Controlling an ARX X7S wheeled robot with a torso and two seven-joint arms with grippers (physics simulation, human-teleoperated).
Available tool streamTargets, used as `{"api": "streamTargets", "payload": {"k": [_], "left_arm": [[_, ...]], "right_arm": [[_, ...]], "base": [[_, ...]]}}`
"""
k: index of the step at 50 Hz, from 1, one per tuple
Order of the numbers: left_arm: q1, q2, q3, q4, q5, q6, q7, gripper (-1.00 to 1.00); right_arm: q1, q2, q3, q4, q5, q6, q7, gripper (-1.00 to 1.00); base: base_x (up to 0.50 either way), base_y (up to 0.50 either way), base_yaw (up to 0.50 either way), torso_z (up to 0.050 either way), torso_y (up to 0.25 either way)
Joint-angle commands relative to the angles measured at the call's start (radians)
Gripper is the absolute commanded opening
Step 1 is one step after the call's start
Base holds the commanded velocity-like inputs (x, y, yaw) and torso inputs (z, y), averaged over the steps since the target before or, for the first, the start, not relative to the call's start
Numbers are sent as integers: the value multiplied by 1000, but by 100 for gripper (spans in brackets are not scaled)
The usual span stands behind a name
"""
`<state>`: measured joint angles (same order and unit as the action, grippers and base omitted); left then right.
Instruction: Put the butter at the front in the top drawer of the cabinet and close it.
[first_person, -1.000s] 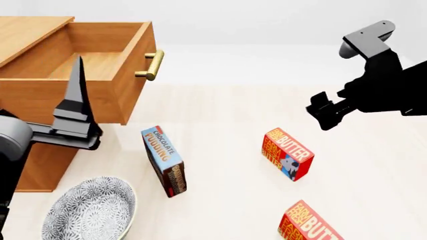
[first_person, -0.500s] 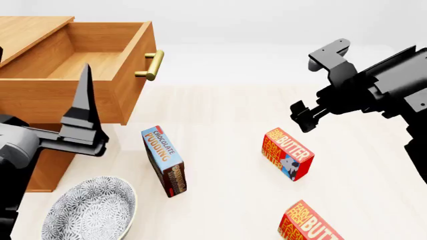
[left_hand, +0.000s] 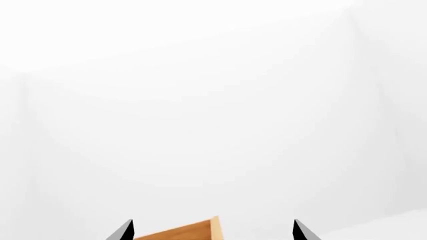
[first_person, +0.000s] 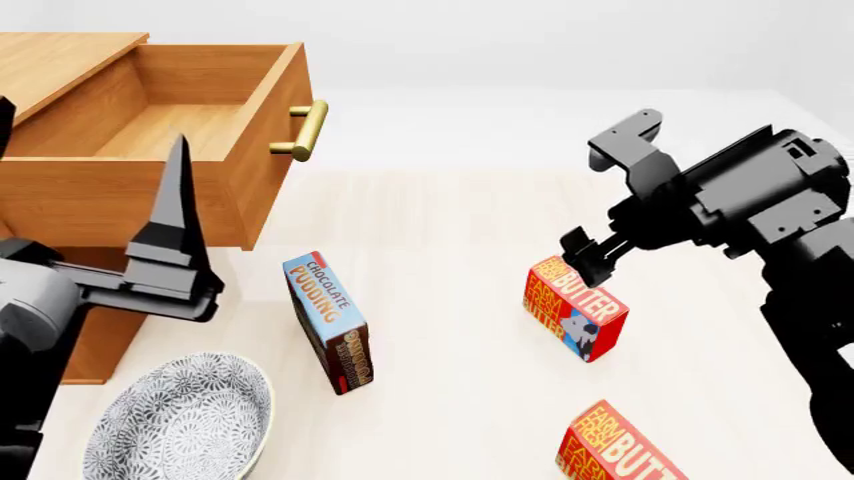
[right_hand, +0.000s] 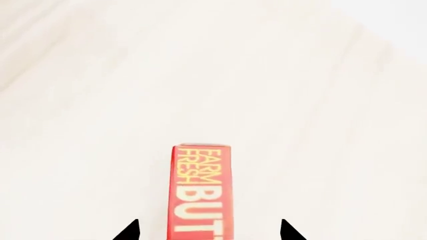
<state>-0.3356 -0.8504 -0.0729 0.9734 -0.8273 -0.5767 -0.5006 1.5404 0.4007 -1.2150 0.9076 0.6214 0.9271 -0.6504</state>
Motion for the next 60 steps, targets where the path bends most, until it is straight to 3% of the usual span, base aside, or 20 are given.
{"api": "streamTargets", "payload": {"k": [1,32,60], "left_arm": [[7,2,8,0,2,13,2,100],[39,-6,8,-6,8,51,11,100],[65,-2,9,-21,19,89,21,100]], "right_arm": [[-35,-10,-2,16,0,-19,-3,100],[-122,68,59,-84,58,18,84,100],[-151,66,75,-56,62,-11,93,100]], "base": [[0,0,0,0,0],[0,0,0,0,0],[0,0,0,0,0]]}}
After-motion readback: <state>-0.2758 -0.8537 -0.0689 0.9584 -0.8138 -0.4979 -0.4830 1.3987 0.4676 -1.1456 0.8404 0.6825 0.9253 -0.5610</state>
